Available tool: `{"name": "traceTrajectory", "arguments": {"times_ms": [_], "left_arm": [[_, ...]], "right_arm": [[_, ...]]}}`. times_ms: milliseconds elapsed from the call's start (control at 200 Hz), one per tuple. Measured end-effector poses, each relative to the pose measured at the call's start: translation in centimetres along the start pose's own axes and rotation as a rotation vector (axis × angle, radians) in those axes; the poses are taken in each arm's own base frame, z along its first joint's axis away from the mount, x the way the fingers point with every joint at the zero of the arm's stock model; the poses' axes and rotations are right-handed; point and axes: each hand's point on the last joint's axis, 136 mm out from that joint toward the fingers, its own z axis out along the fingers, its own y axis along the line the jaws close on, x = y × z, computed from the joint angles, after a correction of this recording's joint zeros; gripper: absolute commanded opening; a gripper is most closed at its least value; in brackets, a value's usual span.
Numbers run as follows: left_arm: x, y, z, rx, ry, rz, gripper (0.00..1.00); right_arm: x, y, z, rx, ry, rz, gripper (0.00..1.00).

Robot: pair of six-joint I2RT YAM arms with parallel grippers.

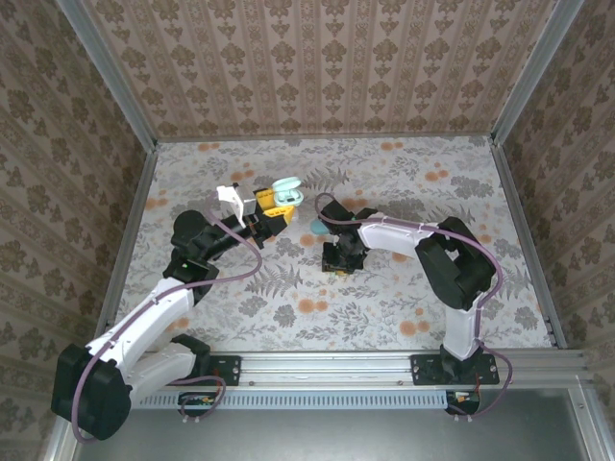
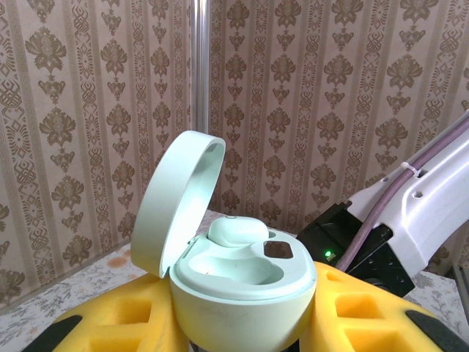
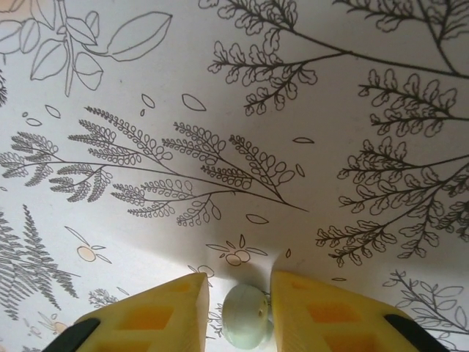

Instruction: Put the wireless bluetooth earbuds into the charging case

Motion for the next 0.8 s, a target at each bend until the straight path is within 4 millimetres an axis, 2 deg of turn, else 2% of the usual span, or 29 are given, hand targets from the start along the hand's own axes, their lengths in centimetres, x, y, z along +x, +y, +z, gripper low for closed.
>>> {"name": "traceTrajectory", "arguments": {"times_ms": [225, 520, 640, 745, 800], "left_arm": [[0.0, 0.1, 0.0, -0.002, 0.0, 0.0, 0.26], [0.1, 0.3, -0.1, -0.01, 0.002, 0.0, 0.26], [0.0, 0.6, -0.1, -0.028, 0.0, 0.005, 0.26], [0.0, 0.7, -0.1, -0.036, -0.001, 0.009, 0.26], [0.1, 0.8, -0.1, -0.04, 0.0, 0.009, 0.26]], "right_arm": [[0.0, -0.3, 0.0, 0.032, 0.002, -0.026, 0.22], [0.2, -0.5, -0.8, 0.04, 0.002, -0.054, 0.21], [-0.5, 0.8, -3.8, -0.027, -0.065, -0.076, 0.21], [-1.4, 2.3, -8.5, -0.154, -0.159, -0.08, 0.22], [-2.1, 2.9, -11.6, -0.237, -0.222, -0.068, 0.22]]}}
